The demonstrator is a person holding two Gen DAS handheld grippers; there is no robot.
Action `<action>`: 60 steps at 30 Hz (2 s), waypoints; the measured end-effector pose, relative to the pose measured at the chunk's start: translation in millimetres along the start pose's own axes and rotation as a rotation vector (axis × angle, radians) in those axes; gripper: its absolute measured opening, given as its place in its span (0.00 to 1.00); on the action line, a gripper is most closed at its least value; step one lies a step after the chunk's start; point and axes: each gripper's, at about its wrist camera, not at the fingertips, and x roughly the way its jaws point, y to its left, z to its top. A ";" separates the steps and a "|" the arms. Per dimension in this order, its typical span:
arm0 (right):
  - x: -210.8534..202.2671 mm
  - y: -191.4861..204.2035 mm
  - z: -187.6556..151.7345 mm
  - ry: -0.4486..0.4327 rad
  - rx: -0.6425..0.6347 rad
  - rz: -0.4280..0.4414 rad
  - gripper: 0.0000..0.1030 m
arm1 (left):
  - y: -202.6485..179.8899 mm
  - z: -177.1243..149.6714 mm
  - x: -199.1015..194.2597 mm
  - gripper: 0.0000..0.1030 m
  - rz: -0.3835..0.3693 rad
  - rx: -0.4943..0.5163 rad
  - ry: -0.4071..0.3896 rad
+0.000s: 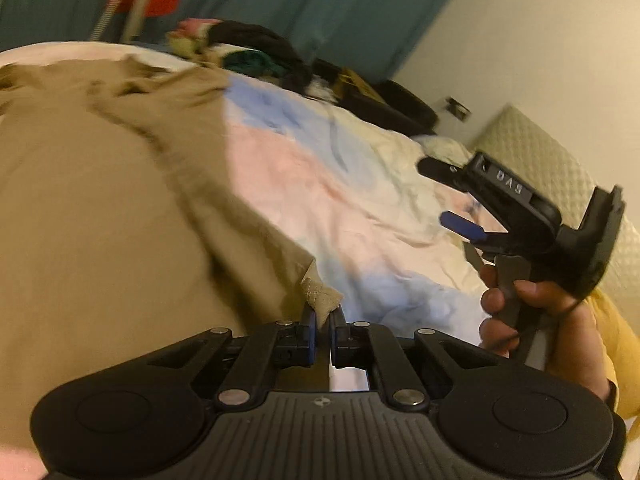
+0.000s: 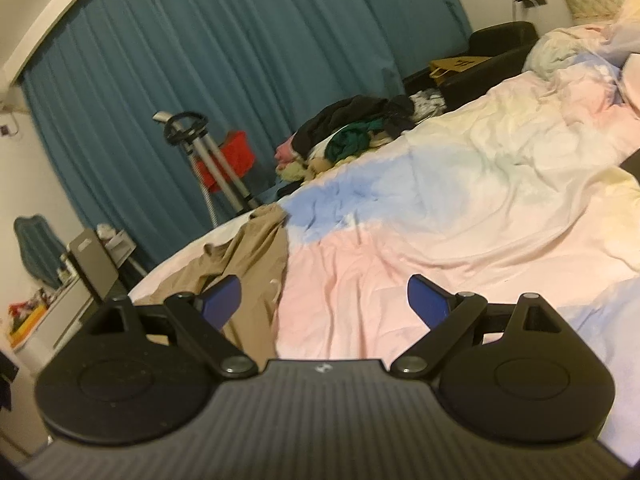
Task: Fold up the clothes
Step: 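Fold the T-shirt side edge inward with the left gripper and release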
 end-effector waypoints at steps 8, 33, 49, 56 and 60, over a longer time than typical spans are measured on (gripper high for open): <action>9.0 30.6 -12.3 0.079 -0.102 0.034 0.89 | 70.2 -27.3 -28.3 0.03 0.171 -0.200 0.164; -3.1 62.5 -26.3 0.067 -0.224 0.079 0.89 | 16.5 20.0 -57.7 0.93 0.264 0.039 -0.124; -20.6 79.7 -30.2 -0.040 -0.278 0.120 0.89 | -0.6 44.3 -77.8 0.99 0.382 0.184 -0.420; -18.5 90.9 -38.2 -0.038 -0.318 0.122 0.89 | 22.0 34.2 -89.7 0.99 0.432 0.137 -0.410; -17.8 96.7 -43.8 -0.034 -0.335 0.124 0.89 | 29.9 33.1 -98.1 0.99 0.432 0.125 -0.414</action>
